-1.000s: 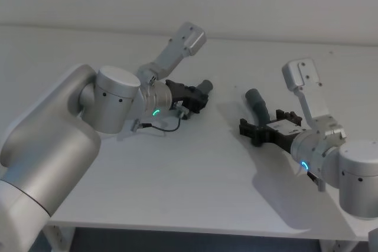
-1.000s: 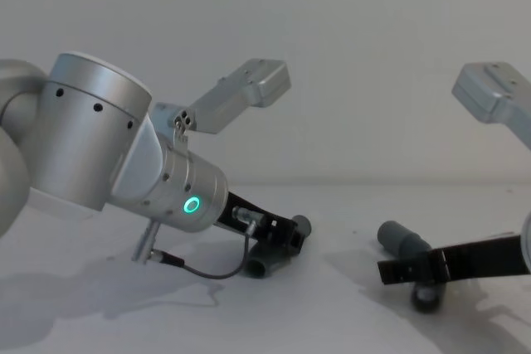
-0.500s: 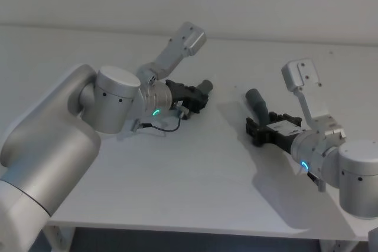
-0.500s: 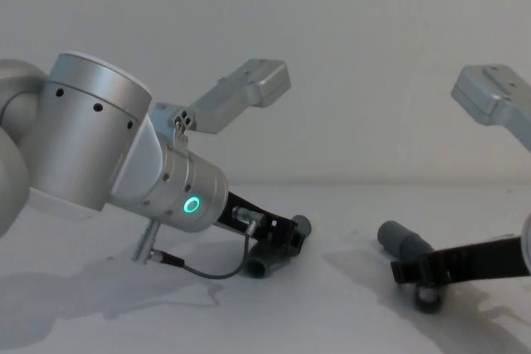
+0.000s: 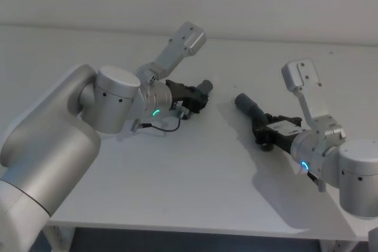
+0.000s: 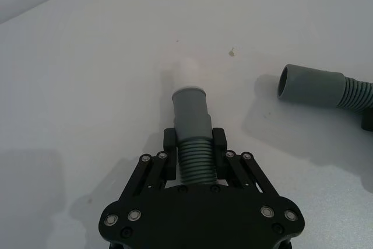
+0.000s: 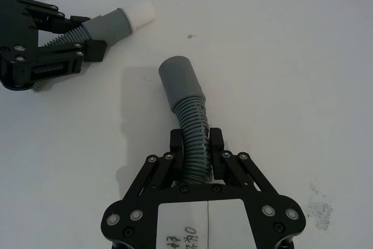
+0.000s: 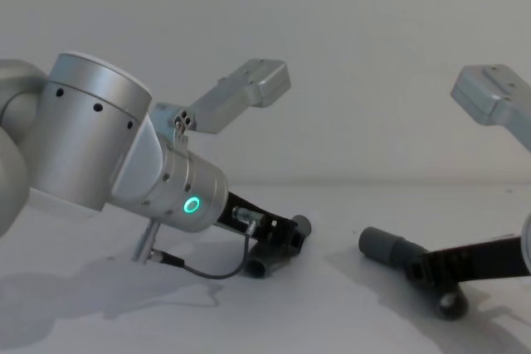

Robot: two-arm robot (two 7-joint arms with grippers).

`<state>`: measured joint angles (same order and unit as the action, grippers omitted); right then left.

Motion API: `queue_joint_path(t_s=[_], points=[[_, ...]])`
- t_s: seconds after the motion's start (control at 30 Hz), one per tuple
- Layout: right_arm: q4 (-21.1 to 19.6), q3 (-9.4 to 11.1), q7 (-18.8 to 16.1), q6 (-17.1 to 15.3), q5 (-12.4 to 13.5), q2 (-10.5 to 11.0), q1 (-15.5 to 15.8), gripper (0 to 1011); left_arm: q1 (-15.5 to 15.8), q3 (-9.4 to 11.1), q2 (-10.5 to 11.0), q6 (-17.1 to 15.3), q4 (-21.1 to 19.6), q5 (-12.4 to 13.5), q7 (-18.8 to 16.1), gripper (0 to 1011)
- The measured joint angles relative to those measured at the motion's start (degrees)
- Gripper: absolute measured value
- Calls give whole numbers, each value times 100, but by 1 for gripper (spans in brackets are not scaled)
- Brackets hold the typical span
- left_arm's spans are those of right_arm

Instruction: Use both hands to pick up one end of the pipe from the table, align the ends, and insert them.

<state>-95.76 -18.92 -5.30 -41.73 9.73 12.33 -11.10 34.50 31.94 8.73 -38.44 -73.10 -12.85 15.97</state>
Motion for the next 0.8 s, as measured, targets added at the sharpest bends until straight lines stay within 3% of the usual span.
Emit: queue_joint_path(t_s=[0.5, 0.8], points=[[-9, 3, -5, 21, -1, -1, 17, 262, 18, 11, -7, 0, 16, 9, 8, 347], [-62, 41, -30, 408, -24, 3, 129, 262, 364, 166, -76, 149, 251, 113, 245, 347]])
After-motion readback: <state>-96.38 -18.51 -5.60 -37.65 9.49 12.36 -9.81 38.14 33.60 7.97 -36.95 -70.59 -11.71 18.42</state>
